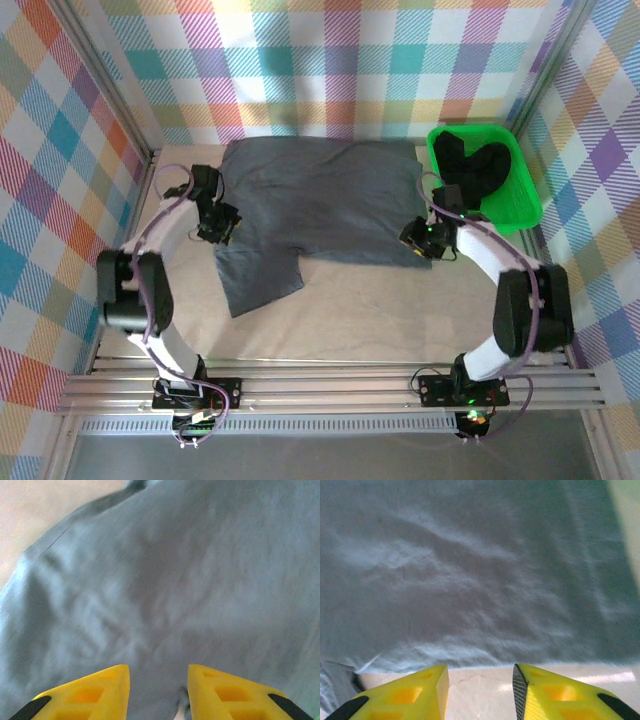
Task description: Fold and stack the t-shirts
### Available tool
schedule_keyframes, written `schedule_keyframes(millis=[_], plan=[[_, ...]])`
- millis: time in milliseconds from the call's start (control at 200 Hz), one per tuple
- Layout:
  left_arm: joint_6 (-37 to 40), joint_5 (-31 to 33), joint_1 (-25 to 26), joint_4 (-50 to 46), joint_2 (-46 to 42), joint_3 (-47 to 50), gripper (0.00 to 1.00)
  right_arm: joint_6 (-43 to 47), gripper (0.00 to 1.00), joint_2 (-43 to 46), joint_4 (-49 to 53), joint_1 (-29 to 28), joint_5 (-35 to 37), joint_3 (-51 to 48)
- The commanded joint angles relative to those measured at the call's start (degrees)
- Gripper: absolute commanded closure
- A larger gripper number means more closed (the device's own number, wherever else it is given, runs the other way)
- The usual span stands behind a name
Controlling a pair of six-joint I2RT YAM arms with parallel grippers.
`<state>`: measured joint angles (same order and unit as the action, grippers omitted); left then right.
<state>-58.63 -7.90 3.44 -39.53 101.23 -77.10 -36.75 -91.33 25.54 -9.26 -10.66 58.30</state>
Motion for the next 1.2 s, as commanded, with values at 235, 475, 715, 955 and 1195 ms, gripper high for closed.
schedule_keyframes(millis=[235,475,715,955,1195], plan=[[2.03,4.1,-1.23,0.71,16.76,-4.03,0.67,3.0,0.63,-21.21,5.45,-2.75,1.07,15.23],[-2.52,3.68,-1.51,6.19,0.6,23.83,0.67,2.09,0.63,-18.63,11.98,-6.53,3.52,10.9],[-4.21,1.78,-0.95,8.9,-5.96,32.41,0.65,2.05,0.64,-12.96,14.57,-6.39,9.44,3.73],[-7.1,2.55,4.03,5.62,-9.17,33.83,0.65,3.58,0.63,-10.38,15.09,-2.54,12.51,0.03],[-3.83,8.15,4.79,-1.44,-20.81,30.97,0.48,9.15,0.56,-5.21,14.32,-2.11,7.11,2.37]])
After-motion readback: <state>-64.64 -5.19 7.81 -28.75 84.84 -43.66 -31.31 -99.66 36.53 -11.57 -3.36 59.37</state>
